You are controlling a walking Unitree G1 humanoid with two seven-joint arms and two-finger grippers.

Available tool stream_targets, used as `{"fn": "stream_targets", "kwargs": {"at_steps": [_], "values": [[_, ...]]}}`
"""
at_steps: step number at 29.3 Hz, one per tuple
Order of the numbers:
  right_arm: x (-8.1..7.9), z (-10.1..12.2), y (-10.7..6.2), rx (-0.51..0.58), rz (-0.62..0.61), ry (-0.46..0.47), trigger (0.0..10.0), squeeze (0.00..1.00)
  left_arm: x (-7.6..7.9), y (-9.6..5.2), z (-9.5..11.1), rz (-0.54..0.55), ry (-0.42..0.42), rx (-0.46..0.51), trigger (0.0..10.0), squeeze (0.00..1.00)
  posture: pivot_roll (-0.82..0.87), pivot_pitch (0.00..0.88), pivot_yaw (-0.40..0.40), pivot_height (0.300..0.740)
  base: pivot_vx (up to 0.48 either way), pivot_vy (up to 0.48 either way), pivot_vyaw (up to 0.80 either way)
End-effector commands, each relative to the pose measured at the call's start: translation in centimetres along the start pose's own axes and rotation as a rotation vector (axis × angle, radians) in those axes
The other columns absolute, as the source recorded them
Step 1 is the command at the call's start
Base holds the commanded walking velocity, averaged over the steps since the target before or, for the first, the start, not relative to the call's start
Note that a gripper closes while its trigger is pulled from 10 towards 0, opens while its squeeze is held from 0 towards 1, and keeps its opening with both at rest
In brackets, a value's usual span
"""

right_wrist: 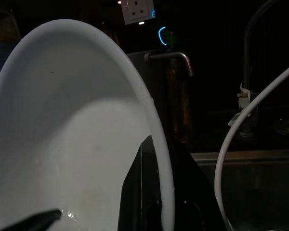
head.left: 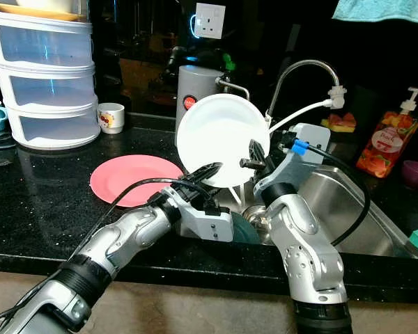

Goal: Kitchen organization

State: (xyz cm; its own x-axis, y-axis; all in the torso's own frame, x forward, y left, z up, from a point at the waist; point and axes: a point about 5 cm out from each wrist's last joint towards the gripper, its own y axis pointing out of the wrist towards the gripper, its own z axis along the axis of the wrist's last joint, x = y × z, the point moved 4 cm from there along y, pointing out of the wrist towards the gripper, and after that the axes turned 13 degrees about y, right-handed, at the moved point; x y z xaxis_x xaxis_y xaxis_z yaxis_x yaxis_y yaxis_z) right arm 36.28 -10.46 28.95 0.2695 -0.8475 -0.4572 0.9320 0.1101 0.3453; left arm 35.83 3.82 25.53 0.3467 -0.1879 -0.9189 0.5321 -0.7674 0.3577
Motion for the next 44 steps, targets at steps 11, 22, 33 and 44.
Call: {"fn": "stream_targets", "kwargs": {"at_steps": [11, 22, 33, 44], "values": [[3.7, 0.4, 0.4, 0.020, -0.158, -0.021, 10.0, 0.00, -1.0, -0.8, 0.7, 0.096, -0.008, -0.023, 10.0, 0.00, 0.16, 0.000, -0.128, 0.740, 0.000, 0.000, 0.00], [9.9, 1.1, 1.2, 0.037, -0.414, -0.103, 10.0, 0.00, -1.5, -4.2, -2.5, 0.099, -0.031, -0.185, 10.0, 0.00, 0.16, 0.000, -0.135, 0.740, 0.000, 0.000, 0.00], [10.2, -4.0, 1.5, -0.203, -0.259, -0.624, 10.0, 0.57, -0.9, -7.2, -8.7, 0.315, -0.725, -0.760, 10.0, 0.00, 0.17, 0.000, -0.148, 0.740, 0.000, 0.000, 0.00], [8.4, -4.0, 1.5, -0.150, -0.149, -0.658, 10.0, 1.00, -0.4, -8.7, -10.7, 0.639, -1.520, -0.976, 10.0, 0.00, 0.16, 0.000, -0.147, 0.740, 0.000, 0.000, 0.00]]}}
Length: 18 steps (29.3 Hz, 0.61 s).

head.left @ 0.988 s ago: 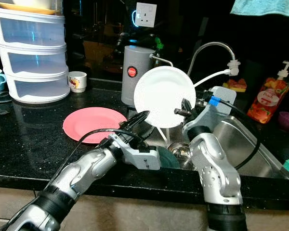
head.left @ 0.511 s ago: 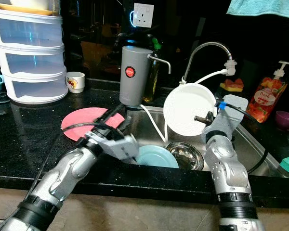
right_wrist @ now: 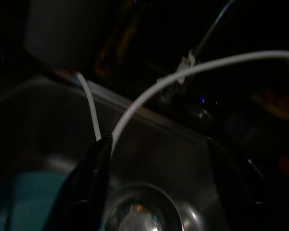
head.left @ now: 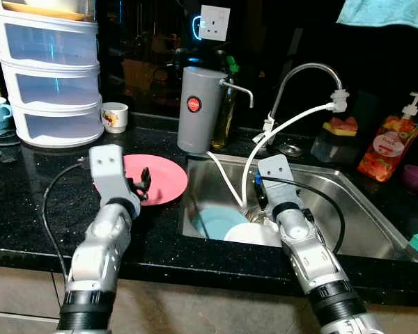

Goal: Kitchen organization

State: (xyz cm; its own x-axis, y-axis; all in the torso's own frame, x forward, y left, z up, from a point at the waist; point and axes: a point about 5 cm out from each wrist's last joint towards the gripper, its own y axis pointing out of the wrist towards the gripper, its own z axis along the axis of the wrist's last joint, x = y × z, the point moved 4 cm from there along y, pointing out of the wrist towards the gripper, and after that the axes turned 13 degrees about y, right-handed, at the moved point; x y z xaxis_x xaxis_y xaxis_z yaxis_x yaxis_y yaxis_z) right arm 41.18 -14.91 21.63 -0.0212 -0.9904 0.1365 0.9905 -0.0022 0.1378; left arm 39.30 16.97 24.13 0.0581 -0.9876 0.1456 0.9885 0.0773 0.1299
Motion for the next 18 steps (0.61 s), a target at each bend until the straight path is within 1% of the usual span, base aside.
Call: {"fn": "stream_targets", "kwargs": {"at_steps": [1, 2, 3, 4, 5, 6, 8, 10, 11, 12, 14, 15, 16, 18], "values": [[0.6, 1.4, -0.2, 0.072, -0.004, 0.033, 10.0, 1.00, -0.7, 0.1, 0.6, 0.022, -0.088, -0.035, 10.0, 0.00, 0.16, 0.000, -0.146, 0.740, 0.000, 0.000, 0.00], [0.6, 1.4, -0.2, 0.072, -0.004, 0.033, 10.0, 1.00, -0.7, 0.1, 0.6, 0.022, -0.088, -0.035, 10.0, 0.00, 0.16, 0.000, -0.146, 0.740, 0.000, 0.000, 0.00], [0.8, 2.1, -0.3, 0.101, -0.007, 0.051, 10.0, 1.00, -1.1, 0.0, 0.7, 0.029, -0.103, -0.048, 10.0, 0.00, 0.16, 0.000, -0.143, 0.740, 0.000, 0.000, 0.00], [0.8, 2.1, -0.3, 0.101, -0.007, 0.051, 10.0, 1.00, -1.1, 0.0, 0.7, 0.029, -0.103, -0.048, 10.0, 0.00, 0.16, 0.000, -0.143, 0.740, 0.000, 0.000, 0.00], [0.9, 3.1, -0.6, 0.143, -0.004, 0.092, 10.0, 1.00, -1.5, -0.2, 1.0, 0.035, -0.112, -0.055, 10.0, 0.00, 0.16, 0.000, -0.142, 0.740, 0.000, 0.000, 0.00], [1.0, 3.9, -1.0, 0.182, 0.006, 0.137, 10.0, 0.00, -2.0, -0.4, 1.5, 0.047, -0.118, -0.048, 10.0, 0.00, 0.15, 0.000, -0.136, 0.740, 0.000, 0.000, 0.00], [1.0, 4.9, -1.8, 0.226, 0.026, 0.183, 10.0, 0.00, -3.2, -1.0, 2.2, 0.084, -0.118, -0.029, 10.0, 0.00, 0.15, 0.000, -0.131, 0.740, 0.000, 0.000, 0.00], [0.9, 5.1, -2.2, 0.238, 0.038, 0.189, 10.0, 0.00, -4.1, -1.4, 2.6, 0.121, -0.118, -0.019, 10.0, 0.00, 0.15, 0.000, -0.128, 0.740, 0.000, 0.000, 0.00], [0.9, 5.1, -2.2, 0.238, 0.038, 0.189, 10.0, 0.00, -4.1, -1.4, 2.6, 0.121, -0.118, -0.019, 10.0, 0.00, 0.15, 0.000, -0.128, 0.740, 0.000, 0.000, 0.00], [0.8, 5.1, -2.5, 0.244, 0.045, 0.190, 10.0, 0.00, -5.0, -1.6, 2.5, 0.160, -0.117, -0.031, 10.0, 0.00, 0.15, 0.000, -0.127, 0.740, 0.000, 0.000, 0.00], [0.8, 5.0, -2.9, 0.249, 0.052, 0.192, 10.0, 0.00, -7.7, -2.2, 1.8, 0.277, -0.010, -0.099, 10.0, 0.00, 0.15, 0.000, -0.120, 0.740, 0.000, 0.000, 0.00], [0.9, 4.9, -3.0, 0.246, 0.050, 0.195, 10.0, 0.00, -8.7, -2.4, 1.4, 0.310, -0.036, -0.126, 10.0, 0.00, 0.15, 0.000, -0.120, 0.740, 0.000, 0.000, 0.00], [1.0, 4.8, -3.0, 0.244, 0.048, 0.199, 10.0, 0.00, -9.2, -2.5, 1.1, 0.320, -0.068, -0.148, 10.0, 0.00, 0.15, 0.000, -0.119, 0.740, 0.000, 0.000, 0.00], [1.2, 4.7, -3.1, 0.243, 0.042, 0.209, 10.0, 0.00, -9.5, -2.5, 0.4, 0.309, -0.152, -0.198, 10.0, 0.00, 0.15, 0.000, -0.119, 0.740, 0.000, 0.000, 0.00]]}}
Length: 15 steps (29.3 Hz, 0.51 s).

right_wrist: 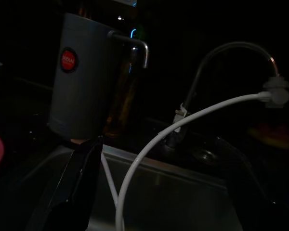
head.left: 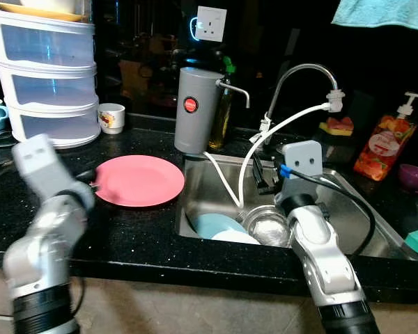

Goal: Kitchen organization

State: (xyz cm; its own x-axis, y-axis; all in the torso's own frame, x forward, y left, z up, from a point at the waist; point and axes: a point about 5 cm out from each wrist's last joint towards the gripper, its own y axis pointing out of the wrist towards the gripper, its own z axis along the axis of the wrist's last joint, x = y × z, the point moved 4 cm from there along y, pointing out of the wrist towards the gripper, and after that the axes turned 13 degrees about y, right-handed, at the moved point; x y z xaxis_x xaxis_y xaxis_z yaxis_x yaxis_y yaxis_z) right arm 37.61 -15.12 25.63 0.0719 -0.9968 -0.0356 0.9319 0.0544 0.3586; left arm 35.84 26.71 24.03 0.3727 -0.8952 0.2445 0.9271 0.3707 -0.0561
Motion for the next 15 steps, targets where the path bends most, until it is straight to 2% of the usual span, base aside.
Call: {"fn": "stream_targets", "kwargs": {"at_steps": [1, 3, 4, 6, 7, 11, 13, 15], "values": [[0.3, 0.3, 0.0, 0.012, -0.006, 0.017, 10.0, 0.00, 0.3, 0.2, -1.3, -0.023, -0.049, -0.086, 10.0, 0.00, 0.15, 0.000, -0.119, 0.740, 0.000, 0.000, 0.00], [0.4, 0.6, -0.1, 0.019, -0.006, 0.024, 10.0, 0.00, 0.6, 0.5, -1.8, -0.062, -0.143, -0.139, 10.0, 0.00, 0.15, 0.000, -0.119, 0.740, 0.000, 0.000, 0.00], [0.4, 0.6, -0.1, 0.019, -0.006, 0.024, 10.0, 0.00, 0.6, 0.5, -1.8, -0.062, -0.143, -0.139, 10.0, 0.00, 0.15, 0.000, -0.119, 0.740, 0.000, 0.000, 0.00], [0.4, 1.2, -0.1, 0.034, 0.003, 0.034, 10.0, 0.00, 1.2, 0.8, -2.0, -0.104, -0.214, -0.168, 10.0, 0.00, 0.15, 0.000, -0.118, 0.740, 0.000, 0.000, 0.00], [0.4, 1.2, -0.1, 0.034, 0.003, 0.034, 10.0, 0.00, 1.2, 0.8, -2.0, -0.104, -0.214, -0.168, 10.0, 0.00, 0.15, 0.000, -0.118, 0.740, 0.000, 0.000, 0.00], [0.2, 1.8, -0.2, 0.050, 0.009, 0.039, 10.0, 0.00, 3.3, 1.6, -2.9, -0.234, -0.337, -0.239, 10.0, 0.00, 0.14, 0.000, -0.109, 0.740, 0.000, 0.000, 0.00], [0.3, 2.0, -0.3, 0.057, 0.007, 0.040, 10.0, 0.00, 3.9, 2.1, -3.2, -0.272, -0.377, -0.271, 10.0, 0.00, 0.13, 0.000, -0.098, 0.740, 0.000, 0.000, 0.00], [0.3, 2.1, -0.4, 0.060, 0.005, 0.041, 10.0, 0.00, 3.9, 2.3, -3.4, -0.275, -0.393, -0.285, 10.0, 0.00, 0.12, 0.000, -0.093, 0.740, 0.000, 0.000, 0.00]]}}
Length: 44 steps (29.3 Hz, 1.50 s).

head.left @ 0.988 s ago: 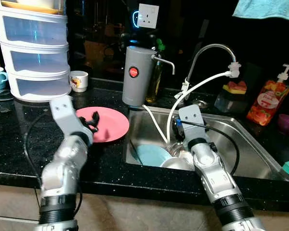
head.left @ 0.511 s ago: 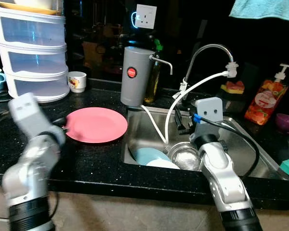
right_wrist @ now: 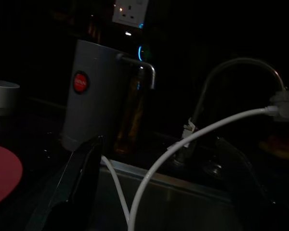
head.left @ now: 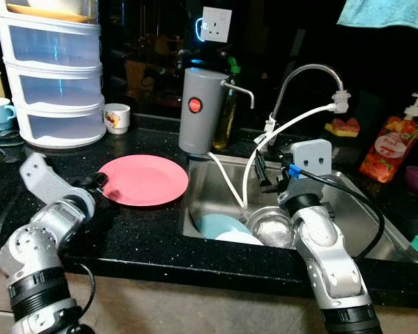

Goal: Kitchen organization

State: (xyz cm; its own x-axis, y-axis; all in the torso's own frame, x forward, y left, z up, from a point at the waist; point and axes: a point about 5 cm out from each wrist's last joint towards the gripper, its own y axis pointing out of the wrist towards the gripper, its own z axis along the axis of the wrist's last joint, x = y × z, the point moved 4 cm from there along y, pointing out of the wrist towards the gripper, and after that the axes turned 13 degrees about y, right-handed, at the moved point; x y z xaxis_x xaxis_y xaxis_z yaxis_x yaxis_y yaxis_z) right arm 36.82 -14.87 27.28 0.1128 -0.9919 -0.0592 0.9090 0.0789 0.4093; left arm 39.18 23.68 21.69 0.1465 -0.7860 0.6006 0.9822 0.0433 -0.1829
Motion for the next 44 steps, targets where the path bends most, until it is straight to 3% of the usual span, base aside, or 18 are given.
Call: {"fn": "stream_targets", "kwargs": {"at_steps": [1, 4, 5, 6, 8, 9, 22, 25, 26, 27, 28, 29, 30, 34, 37, 39, 40, 44], "values": [[0.6, 0.3, -0.2, 0.007, -0.024, 0.002, 10.0, 0.00, 0.4, 0.4, -0.3, -0.028, -0.027, -0.025, 10.0, 0.00, 0.12, 0.000, -0.093, 0.740, 0.000, 0.000, 0.00], [0.7, 0.5, -0.5, 0.012, -0.033, 0.005, 10.0, 0.00, -0.2, 1.0, -0.7, -0.011, -0.066, -0.067, 10.0, 0.00, 0.12, 0.000, -0.081, 0.740, 0.000, 0.000, 0.00], [0.8, 0.5, -0.6, 0.014, -0.038, 0.006, 10.0, 0.00, -0.5, 1.3, -1.1, 0.005, -0.086, -0.090, 8.3, 0.00, 0.11, 0.000, -0.071, 0.740, 0.000, 0.000, 0.00], [0.8, 0.6, -0.7, 0.016, -0.046, 0.009, 10.0, 0.00, -0.8, 1.7, -1.4, 0.020, -0.101, -0.117, 5.8, 0.00, 0.11, 0.000, -0.067, 0.740, 0.000, 0.000, 0.00], [0.8, 0.6, -0.8, 0.017, -0.047, 0.010, 10.0, 0.00, -0.9, 1.8, -1.5, 0.023, -0.102, -0.124, 5.8, 0.00, 0.11, 0.000, -0.067, 0.740, 0.000, 0.000, 0.00], [0.9, 0.6, -0.8, 0.017, -0.050, 0.011, 10.0, 0.00, -0.7, 1.9, -1.6, 0.010, -0.096, -0.128, 0.0, 0.00, 0.11, 0.000, -0.067, 0.740, 0.000, 0.000, 0.00], [0.6, 0.8, -0.6, 0.015, -0.036, 0.012, 10.0, 0.00, -0.9, 2.1, -0.9, -0.018, -0.151, -0.103, 0.0, 0.00, 0.12, 0.000, -0.083, 0.740, 0.000, 0.000, 0.00], [0.2, 0.9, -0.5, 0.012, -0.019, 0.021, 10.0, 0.00, 1.0, 1.4, 1.2, -0.147, -0.132, 0.014, 0.0, 0.00, 0.12, 0.000, -0.083, 0.740, 0.000, 0.000, 0.00], [-0.3, 0.5, -0.5, -0.016, 0.004, 0.088, 10.0, 0.00, 2.5, 0.8, 1.8, -0.239, -0.105, 0.052, 3.1, 0.00, 0.12, 0.000, -0.088, 0.740, 0.000, 0.000, 0.00], [-0.6, 0.3, -0.5, -0.036, 0.022, 0.138, 10.0, 0.00, 3.4, 0.4, 2.1, -0.300, -0.085, 0.075, 3.1, 0.00, 0.12, 0.000, -0.088, 0.740, 0.000, 0.000, 0.00], [-1.1, 0.0, -0.5, -0.059, 0.047, 0.206, 10.0, 0.00, 4.4, -0.1, 2.4, -0.362, -0.059, 0.093, 8.7, 0.00, 0.12, 0.000, -0.088, 0.740, 0.000, 0.000, 0.00], [-1.1, 0.0, -0.5, -0.059, 0.047, 0.206, 10.0, 0.00, 4.4, -0.1, 2.4, -0.362, -0.059, 0.093, 8.7, 0.00, 0.12, 0.000, -0.088, 0.740, 0.000, 0.000, 0.00], [-1.9, -0.2, -0.7, -0.092, 0.090, 0.317, 10.0, 0.00, 5.5, -0.8, 2.6, -0.437, -0.037, 0.115, 10.0, 0.00, 0.12, 0.000, -0.089, 0.740, 0.000, 0.000, 0.00], [-4.2, 0.6, -1.7, -0.140, 0.250, 0.673, 10.0, 0.00, 8.4, -3.2, 3.1, -0.673, 0.021, 0.178, 10.0, 0.00, 0.11, 0.000, -0.094, 0.740, 0.000, 0.000, 0.00], [-4.6, 0.8, -2.1, -0.140, 0.290, 0.781, 10.0, 0.00, 9.5, -4.4, 2.9, -0.787, 0.044, 0.188, 10.0, 0.00, 0.11, 0.000, -0.095, 0.740, 0.000, 0.000, 0.00], [-4.7, 1.0, -2.3, -0.140, 0.299, 0.824, 10.0, 0.00, 9.5, -4.5, 2.9, -0.791, 0.050, 0.189, 10.0, 0.00, 0.11, 0.000, -0.094, 0.740, 0.000, 0.000, 0.00], [-4.9, 1.6, -2.6, -0.125, 0.340, 0.914, 10.0, 0.00, 9.5, -4.5, 2.8, -0.801, 0.054, 0.196, 10.0, 0.00, 0.11, 0.000, -0.094, 0.740, 0.000, 0.000, 0.00], [-5.6, 2.7, -3.2, -0.098, 0.417, 0.990, 10.0, 0.00, 9.8, -4.9, 2.5, -0.841, 0.054, 0.187, 10.0, 0.00, 0.10, 0.000, -0.092, 0.740, 0.000, 0.000, 0.00]]}}
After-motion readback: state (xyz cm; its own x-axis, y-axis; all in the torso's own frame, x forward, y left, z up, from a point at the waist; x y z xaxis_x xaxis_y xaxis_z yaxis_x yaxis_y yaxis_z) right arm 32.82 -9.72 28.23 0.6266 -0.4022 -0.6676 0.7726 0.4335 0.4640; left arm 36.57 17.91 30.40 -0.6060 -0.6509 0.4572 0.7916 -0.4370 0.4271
